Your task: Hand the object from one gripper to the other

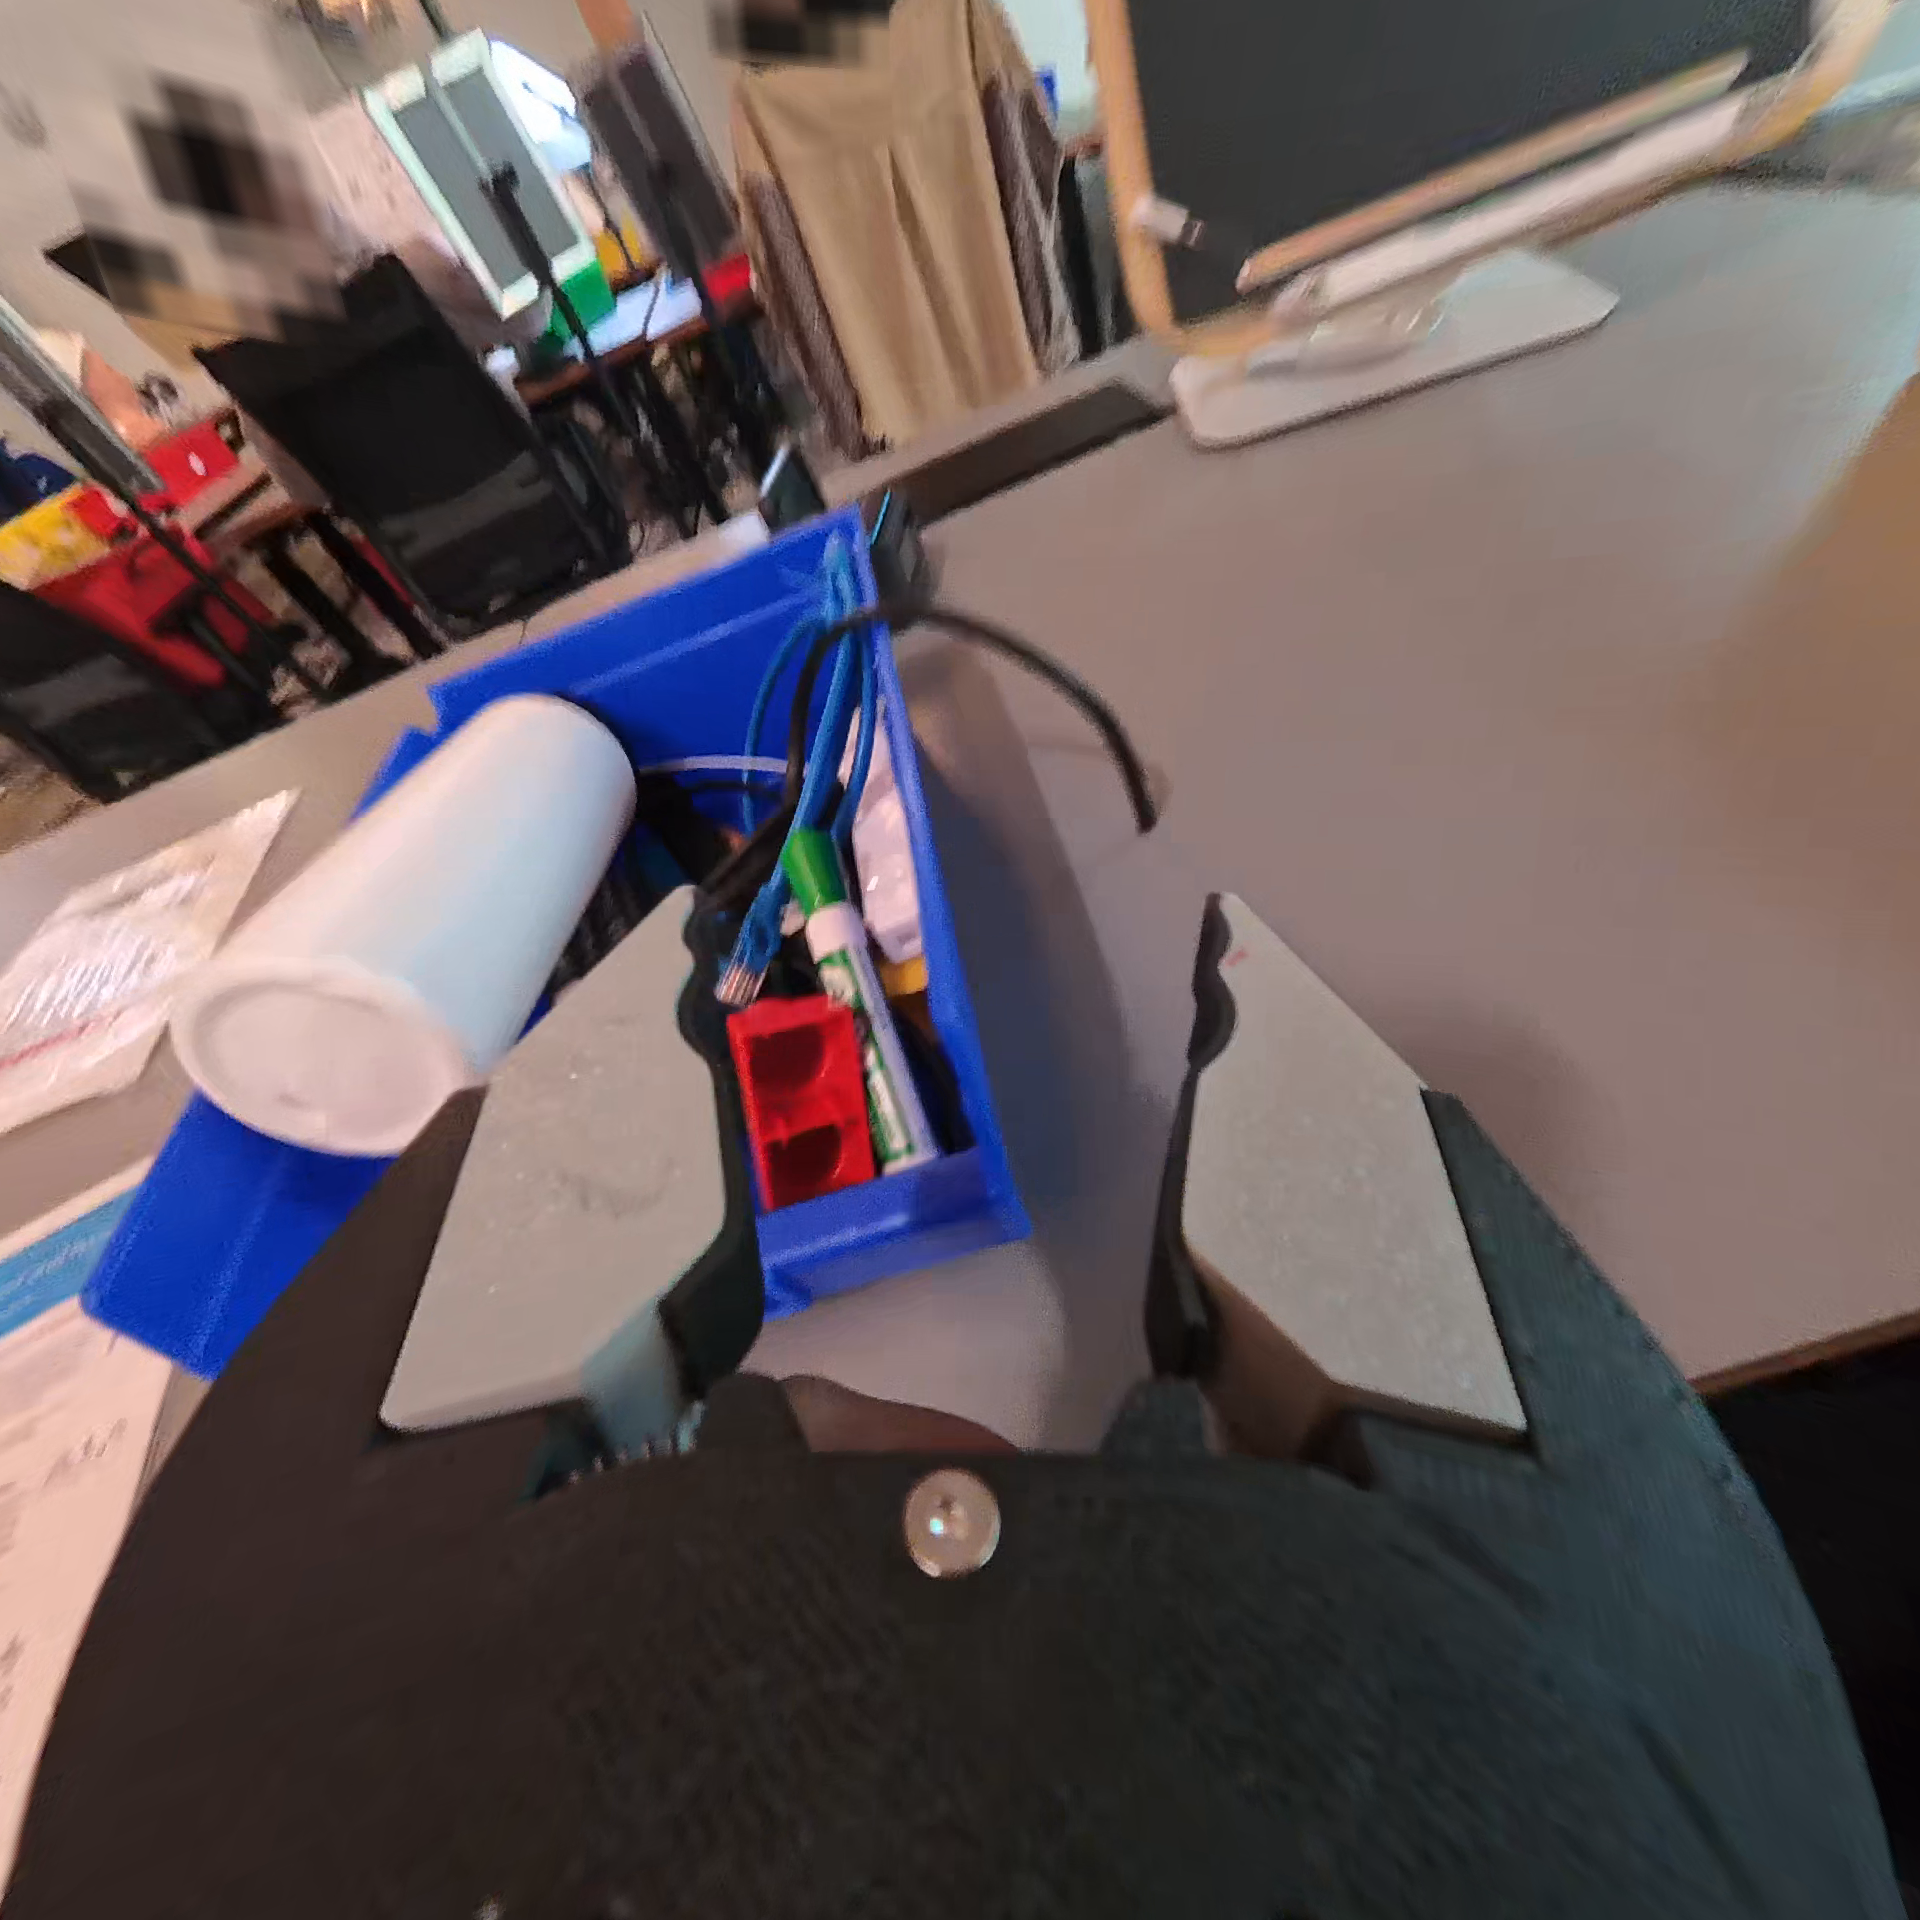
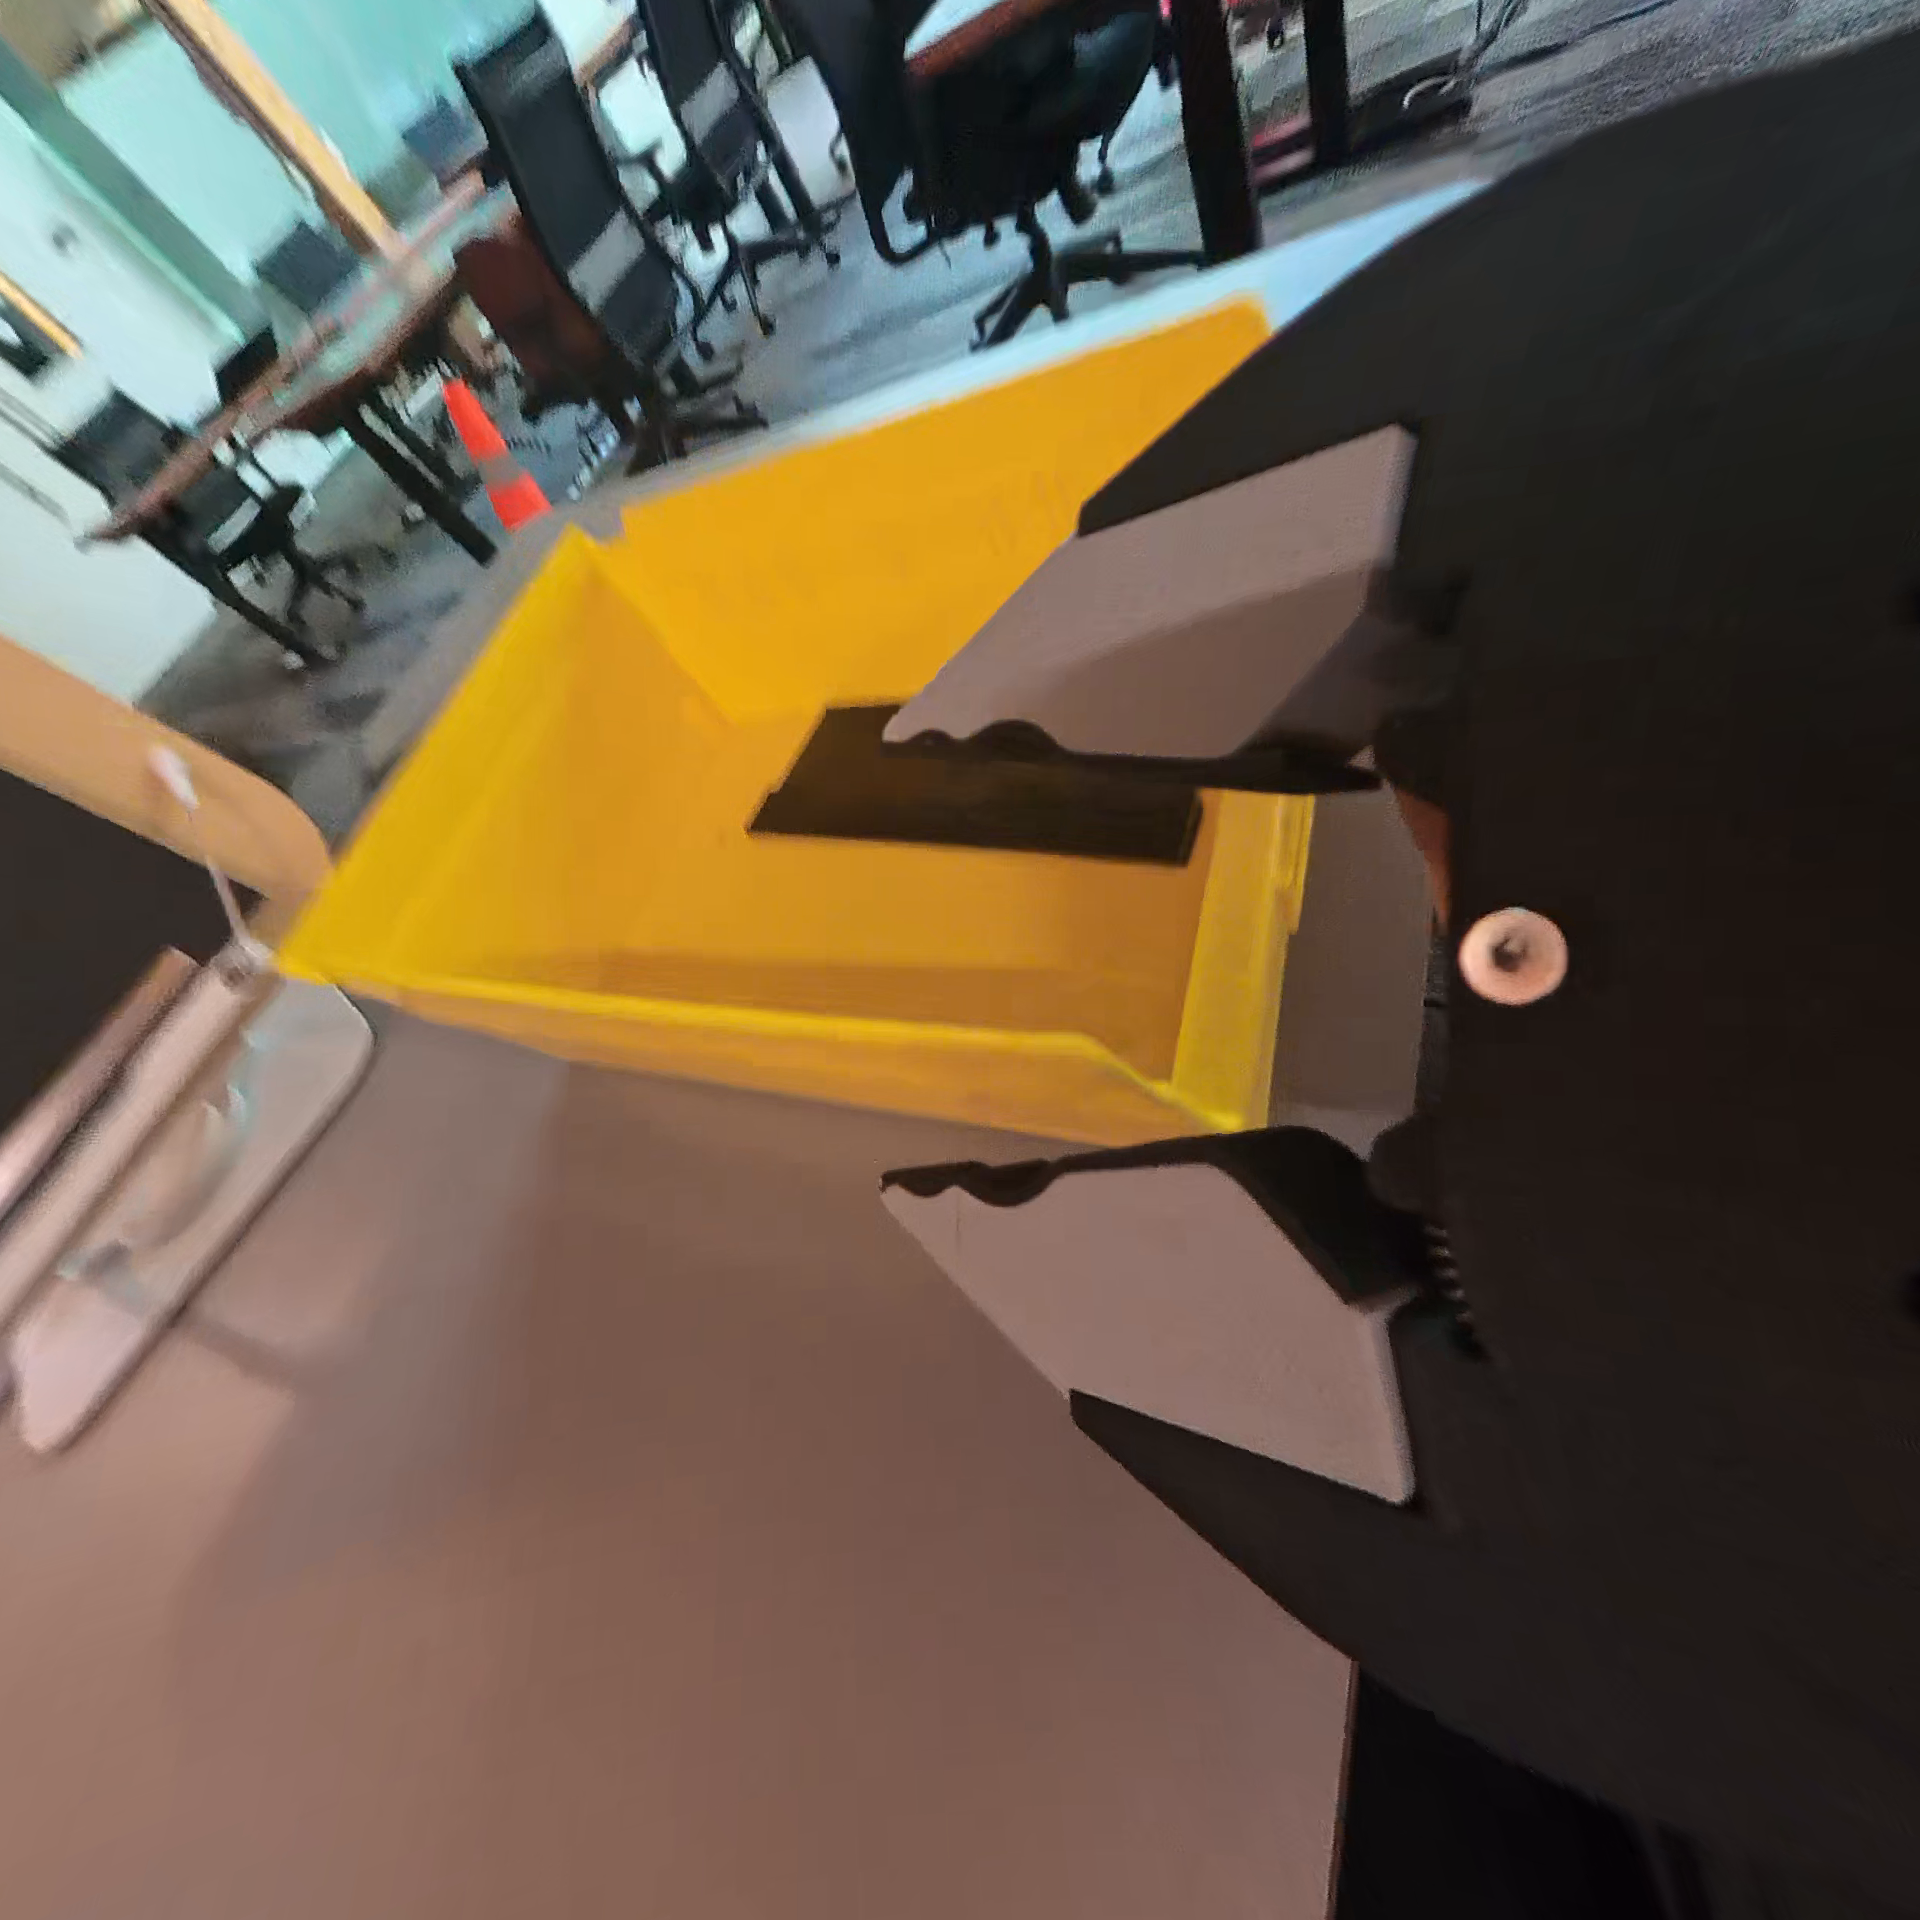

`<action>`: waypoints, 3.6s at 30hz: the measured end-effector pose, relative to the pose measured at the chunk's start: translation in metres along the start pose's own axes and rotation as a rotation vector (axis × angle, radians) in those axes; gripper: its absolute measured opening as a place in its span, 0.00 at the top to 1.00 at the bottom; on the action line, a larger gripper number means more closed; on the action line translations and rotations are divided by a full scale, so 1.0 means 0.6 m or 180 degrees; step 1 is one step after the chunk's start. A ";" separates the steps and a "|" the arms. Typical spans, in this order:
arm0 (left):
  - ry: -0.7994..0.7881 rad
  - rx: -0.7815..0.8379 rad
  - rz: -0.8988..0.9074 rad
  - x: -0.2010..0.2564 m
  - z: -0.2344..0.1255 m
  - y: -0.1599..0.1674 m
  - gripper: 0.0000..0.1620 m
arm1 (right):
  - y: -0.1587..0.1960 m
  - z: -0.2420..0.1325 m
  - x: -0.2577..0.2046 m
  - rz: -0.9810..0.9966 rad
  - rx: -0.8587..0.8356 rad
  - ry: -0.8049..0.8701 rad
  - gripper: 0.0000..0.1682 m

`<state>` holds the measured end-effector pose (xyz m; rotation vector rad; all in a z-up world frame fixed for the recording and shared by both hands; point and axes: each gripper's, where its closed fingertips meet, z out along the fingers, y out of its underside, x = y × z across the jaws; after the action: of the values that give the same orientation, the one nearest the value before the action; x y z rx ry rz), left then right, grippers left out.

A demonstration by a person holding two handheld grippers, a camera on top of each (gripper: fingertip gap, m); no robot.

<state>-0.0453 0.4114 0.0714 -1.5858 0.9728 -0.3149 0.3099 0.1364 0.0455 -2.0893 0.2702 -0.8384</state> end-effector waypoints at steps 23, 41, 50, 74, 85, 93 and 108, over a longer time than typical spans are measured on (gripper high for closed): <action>0.0737 0.0489 0.0130 0.231 0.394 -0.134 0.61 | -0.300 0.267 -0.258 0.0044 0.1387 -0.1033 0.60; 0.0461 0.0628 0.0328 0.223 0.387 -0.140 0.65 | -0.307 0.314 -0.285 0.0452 0.1276 -0.1505 0.57; 0.0375 0.0572 0.0252 0.206 0.392 -0.138 0.65 | -0.311 0.312 -0.292 0.0546 0.1278 -0.1681 0.57; 0.0864 0.0372 0.0246 0.122 0.146 -0.204 0.59 | -0.317 0.293 -0.316 0.0459 0.1291 -0.1854 0.55; 0.0307 -0.2001 0.0464 -0.217 0.148 -0.043 0.49 | -0.316 0.298 -0.316 0.0634 0.1231 -0.1954 0.56; -0.0077 -0.3734 0.1291 -0.293 0.140 0.148 0.38 | -0.319 0.294 -0.318 0.0637 0.1255 -0.1978 0.56; -0.0974 -0.3114 0.2689 -0.371 0.149 0.067 0.47 | -0.324 0.283 -0.323 0.0580 0.1303 -0.2029 0.59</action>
<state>-0.1383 0.6363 0.0783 -1.7766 1.5489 1.1069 0.2545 0.4543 0.0353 -1.7978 -0.0560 -0.0793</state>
